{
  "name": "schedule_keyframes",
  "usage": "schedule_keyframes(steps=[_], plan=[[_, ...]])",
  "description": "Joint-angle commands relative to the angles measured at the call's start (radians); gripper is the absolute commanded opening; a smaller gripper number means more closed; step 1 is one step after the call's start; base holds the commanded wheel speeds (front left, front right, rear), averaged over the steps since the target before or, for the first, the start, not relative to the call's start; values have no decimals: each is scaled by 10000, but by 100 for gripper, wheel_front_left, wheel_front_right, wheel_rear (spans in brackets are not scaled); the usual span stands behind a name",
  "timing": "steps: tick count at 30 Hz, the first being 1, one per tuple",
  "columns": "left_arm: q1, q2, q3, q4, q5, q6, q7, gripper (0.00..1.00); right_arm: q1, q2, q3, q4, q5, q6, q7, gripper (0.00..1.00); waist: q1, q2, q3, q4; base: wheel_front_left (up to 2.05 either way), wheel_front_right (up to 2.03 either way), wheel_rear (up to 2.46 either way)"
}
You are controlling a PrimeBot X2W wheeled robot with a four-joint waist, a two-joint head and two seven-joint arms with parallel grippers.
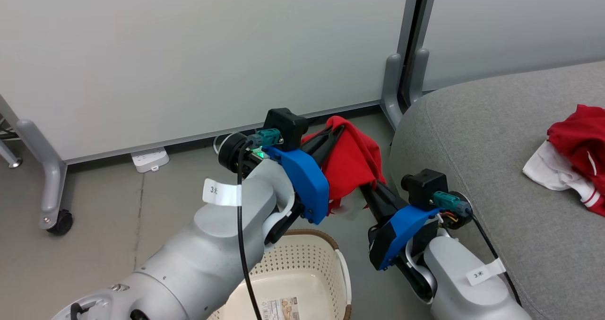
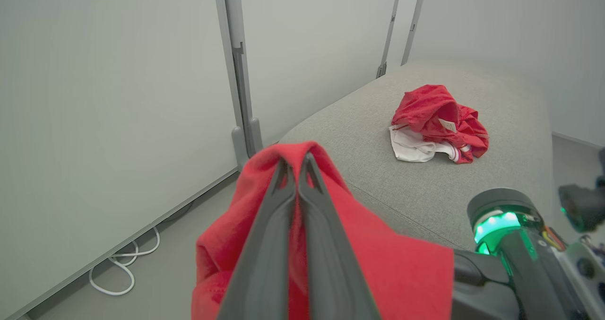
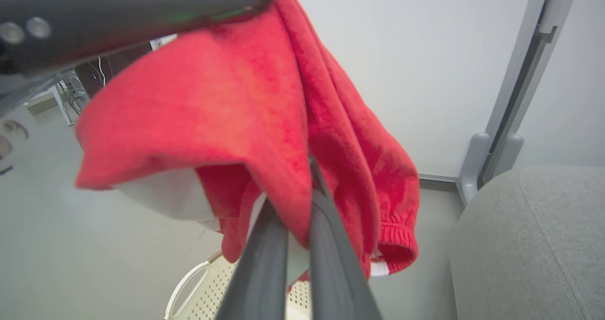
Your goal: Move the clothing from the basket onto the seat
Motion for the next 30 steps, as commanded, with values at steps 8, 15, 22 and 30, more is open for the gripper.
schedule_keyframes(steps=[8, 15, 22, 30], plan=[[497, 450, 598, -742, 596, -26, -450, 100, -162, -18, -327, -265, -99, 1, -154, 0, 0, -1, 40, -23, 0, 0, 0], [2777, 1330, 3104, -2768, 2774, -26, -454, 100, 180, -18, -1111, -930, -252, 1, -165, 0, 0, -1, 80, 30, 0, 0, 0], [4933, 1690, 4923, -3857, 4286, -26, -456, 100, 491, -18, -1572, -1537, -512, 1, -161, 0, 0, -1, 89, 64, 0, 0, 0], [6426, 1704, 6291, -4666, 5353, -26, -456, 100, 725, -18, -1934, -1952, -711, 1, -79, 0, 0, -1, 154, 109, 0, 0, 0]])
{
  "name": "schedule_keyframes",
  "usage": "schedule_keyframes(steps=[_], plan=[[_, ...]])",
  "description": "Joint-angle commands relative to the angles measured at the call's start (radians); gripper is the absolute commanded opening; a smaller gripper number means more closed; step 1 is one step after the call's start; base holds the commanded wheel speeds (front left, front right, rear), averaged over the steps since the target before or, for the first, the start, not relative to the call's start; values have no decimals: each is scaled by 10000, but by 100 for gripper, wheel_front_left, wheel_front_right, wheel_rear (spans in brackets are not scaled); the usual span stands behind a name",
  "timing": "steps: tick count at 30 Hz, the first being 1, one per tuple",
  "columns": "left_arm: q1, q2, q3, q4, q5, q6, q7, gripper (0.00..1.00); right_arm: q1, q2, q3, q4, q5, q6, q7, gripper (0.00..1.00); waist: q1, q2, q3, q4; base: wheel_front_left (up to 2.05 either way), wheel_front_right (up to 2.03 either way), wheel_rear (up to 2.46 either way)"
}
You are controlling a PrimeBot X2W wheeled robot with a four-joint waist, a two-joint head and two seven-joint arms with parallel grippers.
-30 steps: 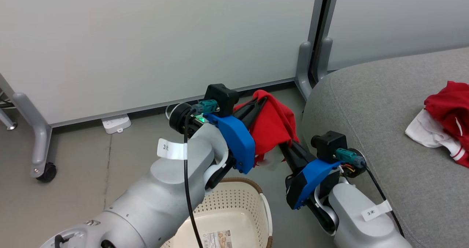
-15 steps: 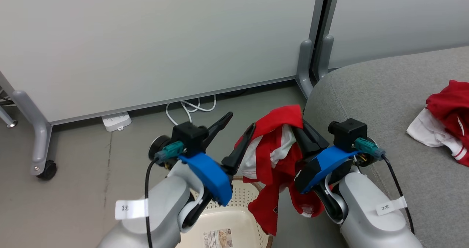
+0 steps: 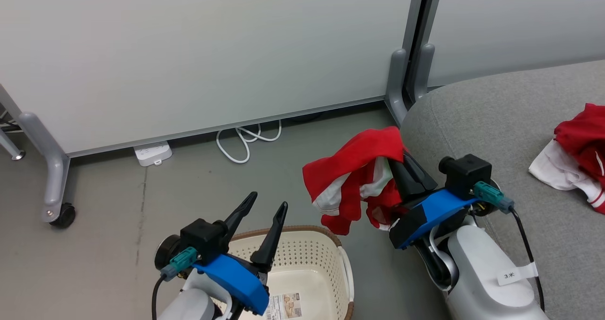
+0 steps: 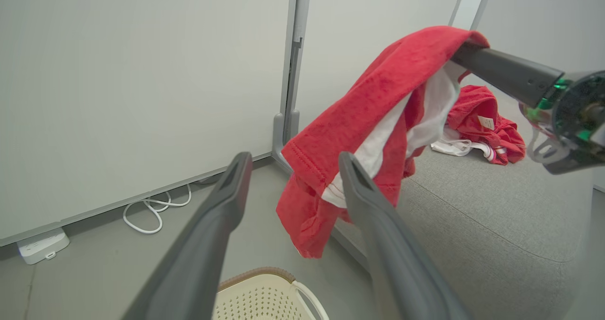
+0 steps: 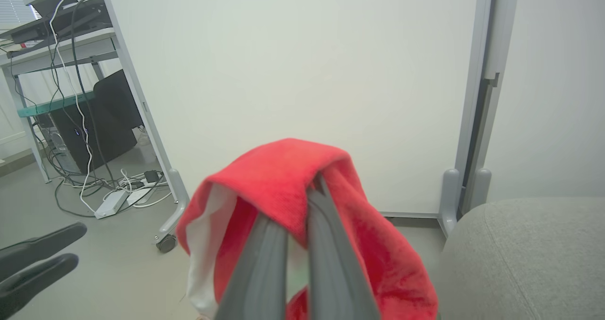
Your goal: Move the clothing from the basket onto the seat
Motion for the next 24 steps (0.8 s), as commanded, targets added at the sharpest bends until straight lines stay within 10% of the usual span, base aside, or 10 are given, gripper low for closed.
schedule_keyframes(steps=[1, 13, 24], plan=[[217, -12, 200, -99, 132, -24, -45, 100, 141, -16, -73, -93, -55, 1, 23, 0, 0, 0, 9, 18, 0, 0, 0], [656, -101, 707, -252, 501, -24, -46, 100, 396, -16, -257, -475, -120, 1, 225, 0, 0, 0, 76, -217, 0, 0, 0], [319, -23, 651, -367, 666, -24, -46, 100, 424, -14, -467, -716, -192, 3, 226, 0, 0, 0, 460, -1971, 0, 0, 0]])
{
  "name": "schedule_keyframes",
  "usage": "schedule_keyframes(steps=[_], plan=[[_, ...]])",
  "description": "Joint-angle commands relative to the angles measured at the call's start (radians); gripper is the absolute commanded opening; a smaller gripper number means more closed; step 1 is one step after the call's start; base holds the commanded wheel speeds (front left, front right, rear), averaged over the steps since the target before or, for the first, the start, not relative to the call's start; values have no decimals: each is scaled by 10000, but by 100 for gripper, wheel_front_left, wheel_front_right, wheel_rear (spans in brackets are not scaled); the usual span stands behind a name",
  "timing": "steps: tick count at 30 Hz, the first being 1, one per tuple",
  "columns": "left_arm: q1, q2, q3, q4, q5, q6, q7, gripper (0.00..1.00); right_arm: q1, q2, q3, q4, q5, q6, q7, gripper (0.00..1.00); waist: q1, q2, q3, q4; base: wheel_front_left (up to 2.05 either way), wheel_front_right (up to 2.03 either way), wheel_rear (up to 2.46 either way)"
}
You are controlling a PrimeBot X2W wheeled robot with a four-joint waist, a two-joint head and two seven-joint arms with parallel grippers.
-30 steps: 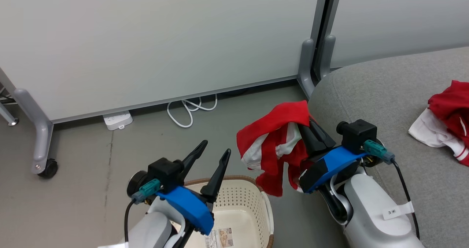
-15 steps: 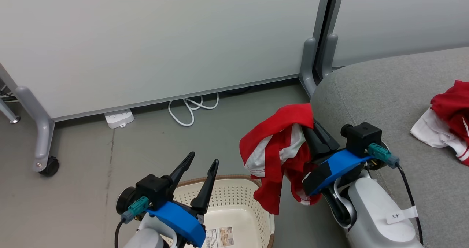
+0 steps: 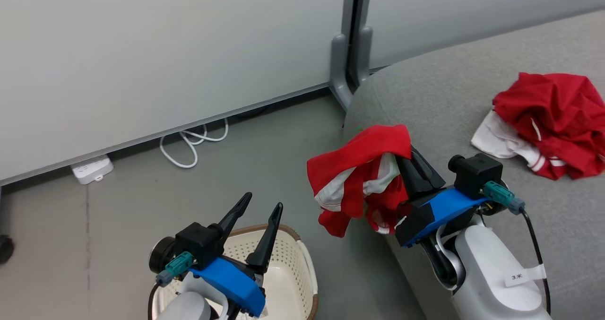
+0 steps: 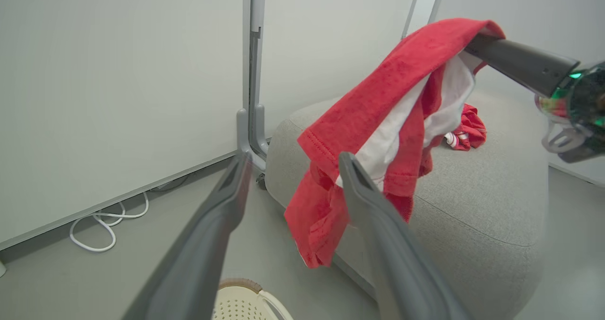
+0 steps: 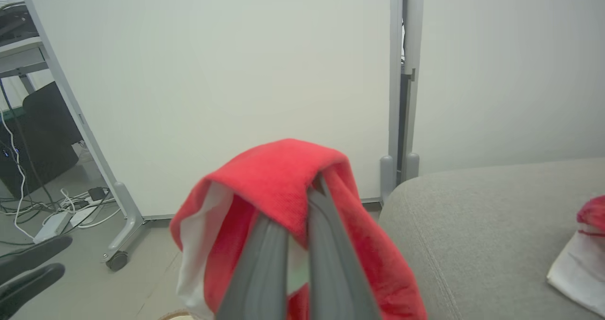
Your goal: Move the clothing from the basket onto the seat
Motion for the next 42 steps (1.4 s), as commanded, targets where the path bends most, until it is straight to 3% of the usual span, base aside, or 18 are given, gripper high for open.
schedule_keyframes(steps=[1, 10, 18, 33, 39, 42], plan=[[-198, 29, 40, -39, 79, -24, -46, 100, 116, -14, 2, -67, -6, 3, -36, 0, 0, -1, 192, -729, 0, 0, 0], [-378, 136, -68, -33, 98, -24, -46, 100, 175, -13, -194, -124, 40, 3, -116, 0, 0, -1, 418, -2351, 0, 0, 0], [-444, 194, -159, -17, 66, -24, -47, 100, 325, -8, -377, -164, 5, 3, -150, 0, 0, -1, 520, -3095, 0, 0, 0], [-674, 258, -418, 46, -30, -24, -47, 100, -87, -11, -958, 45, -185, 3, 69, 0, 0, -1, 705, -2830, 0, 0, 0], [-968, 391, -581, -20, 74, -24, -47, 100, -1581, -61, -2167, 128, -927, 3, 789, 0, 0, -1, 1145, -2492, 0, 0, 0], [-1206, 457, -753, -103, 129, -24, -47, 100, -2512, -388, -2921, 60, -1282, 3, 1208, 0, 0, -1, 1519, -2207, 0, 0, 0]])
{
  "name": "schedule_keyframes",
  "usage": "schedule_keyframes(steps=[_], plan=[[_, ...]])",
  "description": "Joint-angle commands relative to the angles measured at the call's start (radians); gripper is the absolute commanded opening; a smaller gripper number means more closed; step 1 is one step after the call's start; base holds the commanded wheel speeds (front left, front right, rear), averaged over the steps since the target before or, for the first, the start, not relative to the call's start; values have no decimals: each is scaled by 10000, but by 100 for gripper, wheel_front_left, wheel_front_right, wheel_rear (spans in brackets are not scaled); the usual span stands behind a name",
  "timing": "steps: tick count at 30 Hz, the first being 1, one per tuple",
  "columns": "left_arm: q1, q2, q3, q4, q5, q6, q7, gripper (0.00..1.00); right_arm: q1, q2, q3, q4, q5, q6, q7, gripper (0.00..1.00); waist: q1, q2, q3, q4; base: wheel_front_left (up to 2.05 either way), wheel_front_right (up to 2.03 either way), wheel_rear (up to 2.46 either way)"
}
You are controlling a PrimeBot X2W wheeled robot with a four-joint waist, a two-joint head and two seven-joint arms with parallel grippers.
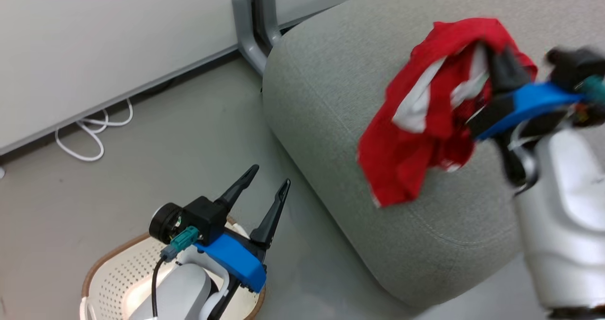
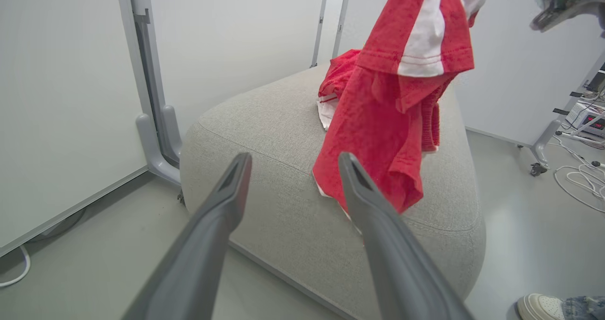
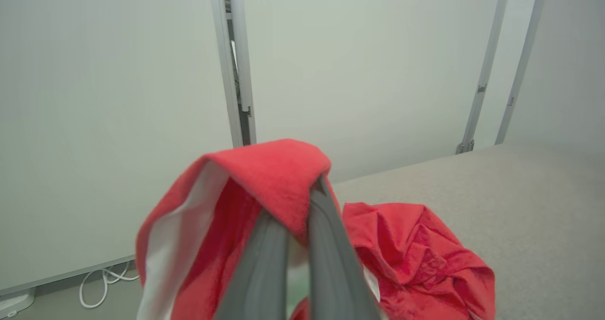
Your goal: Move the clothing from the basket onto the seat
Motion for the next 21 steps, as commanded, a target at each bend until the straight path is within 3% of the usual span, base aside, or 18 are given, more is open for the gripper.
schedule_keyframes(steps=[1, 12, 18, 21], plan=[[-213, 93, -88, -68, 88, -24, -47, 100, -473, -273, -306, -77, -88, 5, 149, 0, 0, 0, 387, 335, 0, 0, 0], [-1527, 608, -701, -652, 223, -25, -47, 100, -3091, -2791, -2843, -439, -719, 3, 903, 0, 0, 0, 2349, 1518, 0, 0, 0], [-2418, 904, -925, -1076, 403, -25, -47, 100, -3008, -3275, -4276, -455, -879, 3, 536, 0, 0, 0, 3761, 1994, 0, 0, 0], [-2781, 1145, -1026, -1253, 544, -25, -47, 100, -2758, -2988, -4736, -154, -924, 3, 203, 0, 0, 0, 4350, 2057, 0, 0, 0]])
